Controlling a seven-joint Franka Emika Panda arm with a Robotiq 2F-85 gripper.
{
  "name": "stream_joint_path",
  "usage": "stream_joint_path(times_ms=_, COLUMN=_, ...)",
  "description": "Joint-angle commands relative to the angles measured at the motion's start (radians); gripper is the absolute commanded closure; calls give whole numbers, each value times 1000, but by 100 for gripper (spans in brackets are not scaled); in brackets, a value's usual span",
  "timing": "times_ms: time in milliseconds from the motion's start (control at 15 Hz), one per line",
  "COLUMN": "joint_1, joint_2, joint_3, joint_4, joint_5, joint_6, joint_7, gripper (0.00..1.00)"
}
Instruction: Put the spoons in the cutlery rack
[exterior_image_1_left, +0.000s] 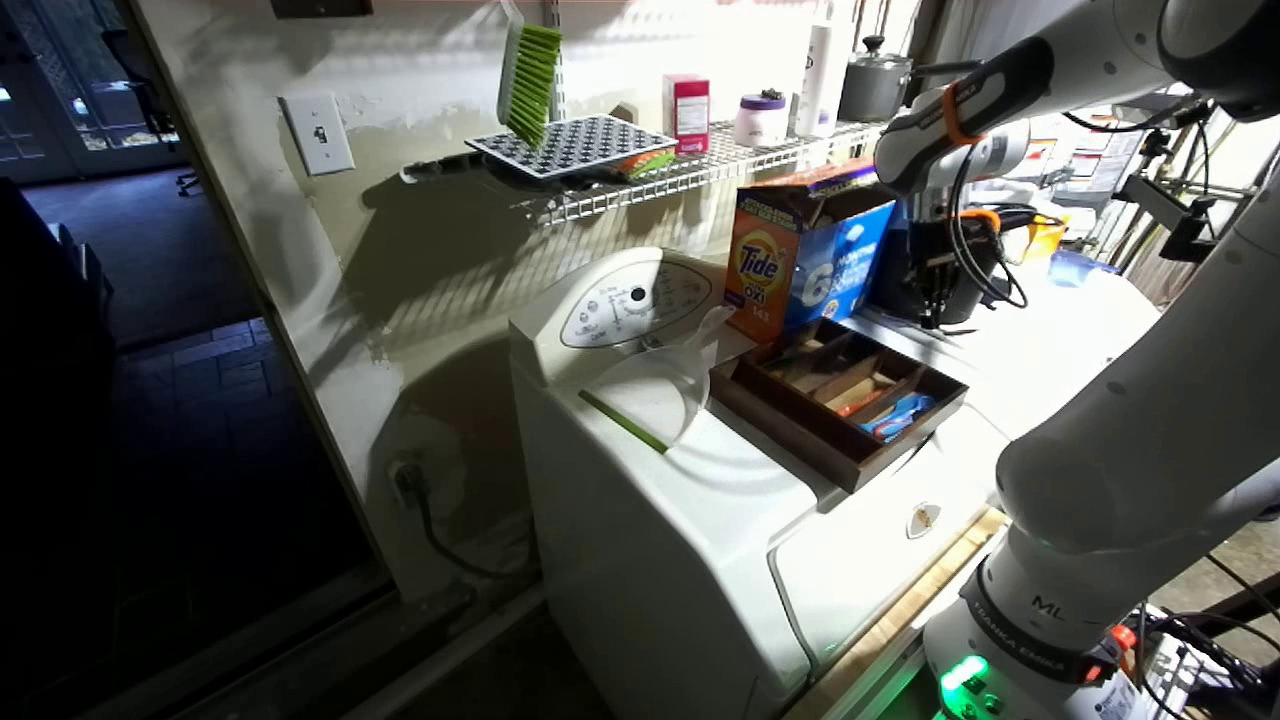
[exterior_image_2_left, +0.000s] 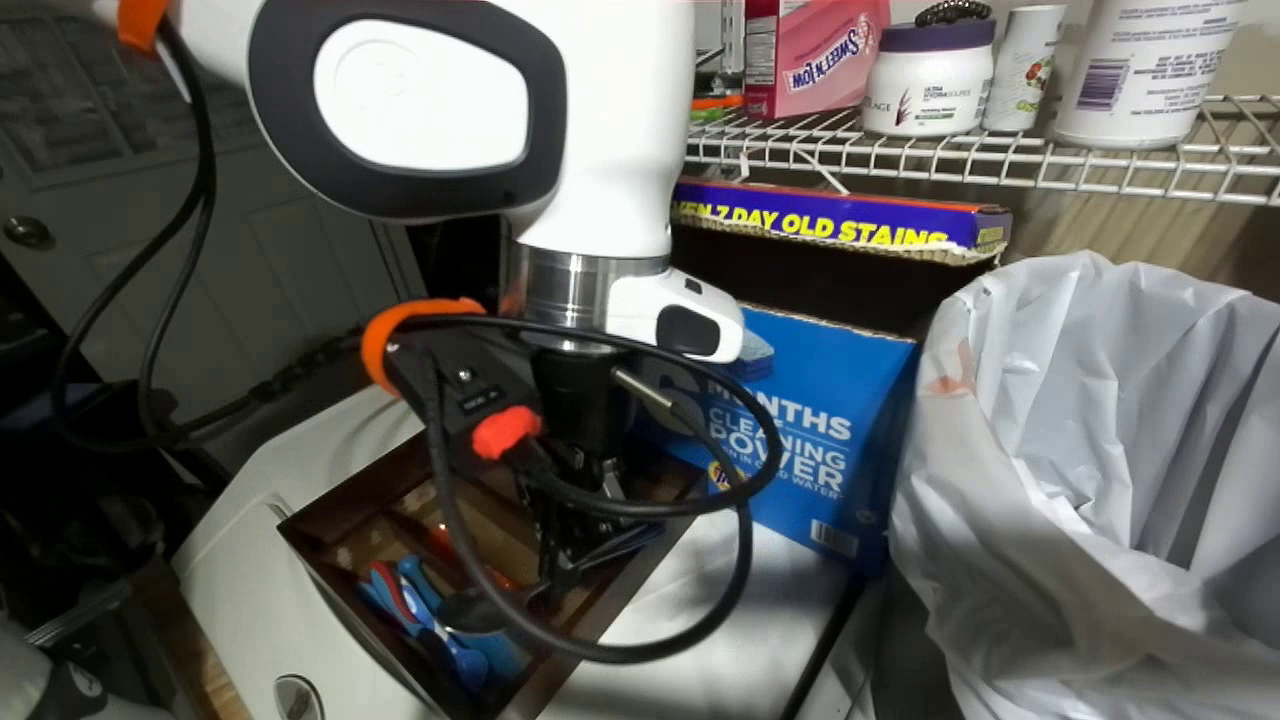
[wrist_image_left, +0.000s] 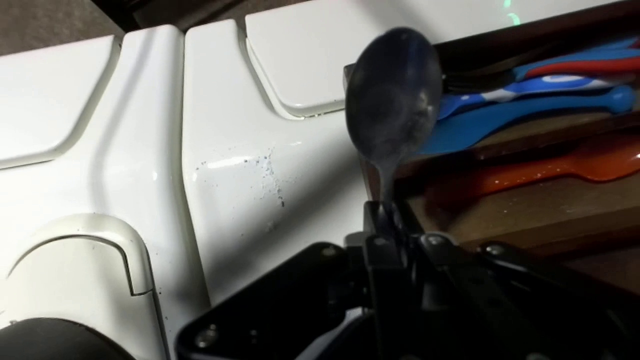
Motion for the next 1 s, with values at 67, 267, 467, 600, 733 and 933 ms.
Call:
stream_joint_path(times_ms=67, joint_1=20, joint_2=-49, joint_3=22, joint_4=-42, joint_5=28, joint_6=-1, joint_7=252, gripper=98)
stream_joint_path(times_ms=267, joint_1=32, joint_2=-57, joint_3=38, joint_4=-62, joint_5=64, joint_6=23, joint_7=385, gripper=98)
stream_joint_path(times_ms=467, joint_1=44, joint_2=-74, joint_3=59, joint_4=-95, joint_5=70, joint_6=57, joint_7=513, gripper=98)
stream_joint_path(times_ms=600, joint_1=50, joint_2=-81, joint_3=73, joint_4=-112, joint_5=66, joint_6=78, joint_7=591, gripper=98)
stream_joint_path(times_ms=733, joint_1=54, joint_2=-86, joint_3=87, joint_4=-127, joint_5=69, joint_6=102, joint_7=669, gripper=98)
stream_joint_path(times_ms=933, joint_1=58, joint_2=-77, joint_3=99, joint_4=-137, joint_5=92, joint_6=129, joint_7=775, gripper=98)
